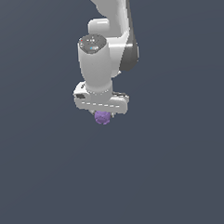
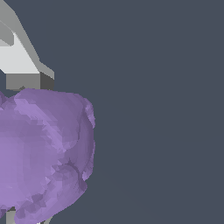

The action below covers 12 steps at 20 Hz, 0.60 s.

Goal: Pick up the object and move it to a goal position.

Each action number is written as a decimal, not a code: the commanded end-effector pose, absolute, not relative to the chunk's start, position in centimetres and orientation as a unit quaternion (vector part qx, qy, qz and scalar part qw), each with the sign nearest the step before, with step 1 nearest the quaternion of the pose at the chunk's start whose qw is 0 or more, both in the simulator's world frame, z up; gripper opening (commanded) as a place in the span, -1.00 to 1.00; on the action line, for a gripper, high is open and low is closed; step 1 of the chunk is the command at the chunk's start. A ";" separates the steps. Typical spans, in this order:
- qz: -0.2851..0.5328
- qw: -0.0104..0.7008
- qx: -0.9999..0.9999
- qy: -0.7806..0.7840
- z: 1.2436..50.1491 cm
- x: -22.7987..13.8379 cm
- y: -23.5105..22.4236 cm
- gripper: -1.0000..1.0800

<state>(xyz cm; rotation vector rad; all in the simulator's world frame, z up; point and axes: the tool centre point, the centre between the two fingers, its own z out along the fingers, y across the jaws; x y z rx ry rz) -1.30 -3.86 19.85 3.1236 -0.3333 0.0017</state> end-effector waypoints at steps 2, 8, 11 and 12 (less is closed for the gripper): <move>0.000 0.001 0.994 -0.106 23.8 -1.0 -3.3 -1.00; 0.000 0.001 0.994 -0.106 30.2 -0.3 -2.3 -1.00; 0.000 0.001 0.994 -0.106 33.4 0.0 -1.9 -1.00; 0.000 0.001 0.994 -0.106 34.4 0.1 -1.7 -1.00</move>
